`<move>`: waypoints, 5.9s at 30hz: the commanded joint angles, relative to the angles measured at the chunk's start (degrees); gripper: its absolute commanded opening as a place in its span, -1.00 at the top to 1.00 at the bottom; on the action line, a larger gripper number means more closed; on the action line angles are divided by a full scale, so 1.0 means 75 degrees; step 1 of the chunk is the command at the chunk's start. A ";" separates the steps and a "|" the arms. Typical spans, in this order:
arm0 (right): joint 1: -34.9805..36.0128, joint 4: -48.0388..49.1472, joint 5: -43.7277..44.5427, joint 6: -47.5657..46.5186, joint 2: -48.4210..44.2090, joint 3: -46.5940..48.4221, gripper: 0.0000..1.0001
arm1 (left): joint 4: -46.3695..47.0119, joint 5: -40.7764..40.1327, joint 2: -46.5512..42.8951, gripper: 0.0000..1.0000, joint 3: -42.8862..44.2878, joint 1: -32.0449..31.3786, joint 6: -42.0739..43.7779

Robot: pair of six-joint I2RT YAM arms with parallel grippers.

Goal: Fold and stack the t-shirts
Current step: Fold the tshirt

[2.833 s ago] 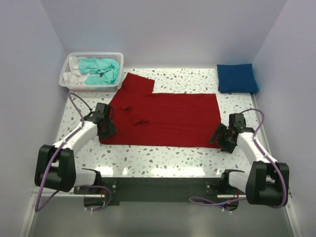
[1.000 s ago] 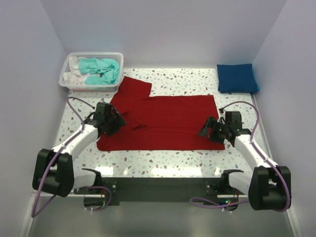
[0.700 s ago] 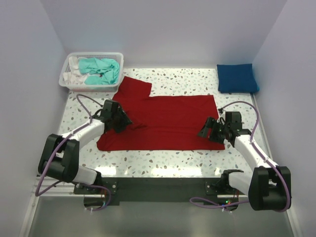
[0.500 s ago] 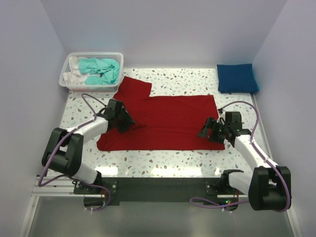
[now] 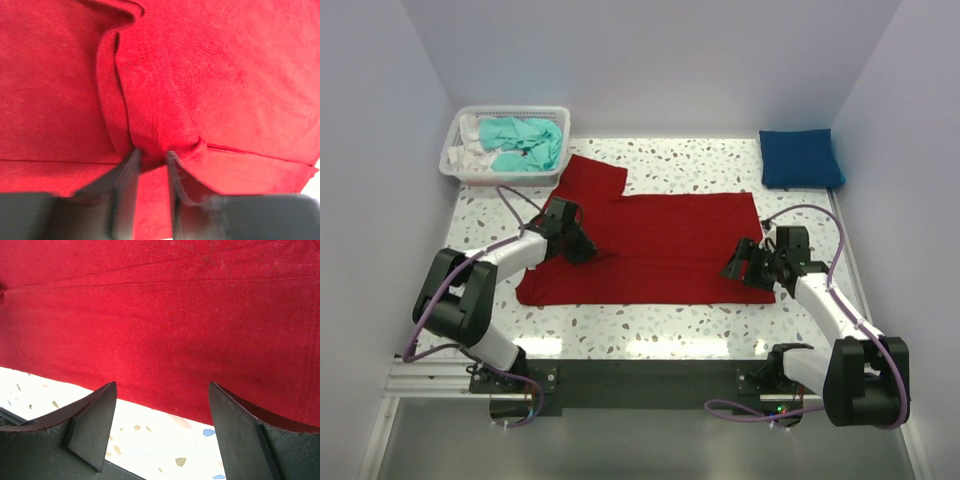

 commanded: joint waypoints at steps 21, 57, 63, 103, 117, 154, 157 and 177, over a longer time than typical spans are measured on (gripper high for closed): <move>0.0023 0.0007 0.0223 -0.0133 0.0088 -0.0091 -0.54 | -0.0848 -0.0377 0.2015 0.89 0.3223 -0.0206 0.2177; 0.0023 0.0335 -0.0538 -0.0144 0.0275 -0.0184 -0.54 | -0.0205 -0.1748 0.1127 0.14 0.3381 -0.1624 0.3622; 0.0023 0.0370 -0.0609 -0.0133 0.0181 -0.0243 -0.54 | -0.0100 -0.2299 0.0751 0.52 0.2335 -0.1624 0.3034; 0.0023 0.0429 -0.0632 -0.0144 0.0439 -0.0290 -0.54 | 0.0193 -0.1831 0.2895 0.63 0.3272 -0.1882 0.2788; 0.0034 0.0359 -0.0703 -0.0145 0.0369 -0.0231 -0.54 | -0.0087 -0.2075 0.0893 0.34 0.3308 -0.1917 0.2413; -0.1088 -0.1270 0.1195 0.0419 0.3381 0.1785 -0.52 | -0.1927 -0.1069 0.0293 0.23 -0.0032 0.0802 0.3257; -0.1511 -0.1528 0.1534 0.0383 0.3206 0.1551 -0.53 | -0.2243 -0.0800 0.0387 0.23 -0.0208 0.0790 0.3221; -0.2286 -0.2338 0.1912 0.0442 0.1869 0.2719 -0.56 | -0.3018 -0.0376 -0.1254 0.18 0.0434 0.0519 0.3443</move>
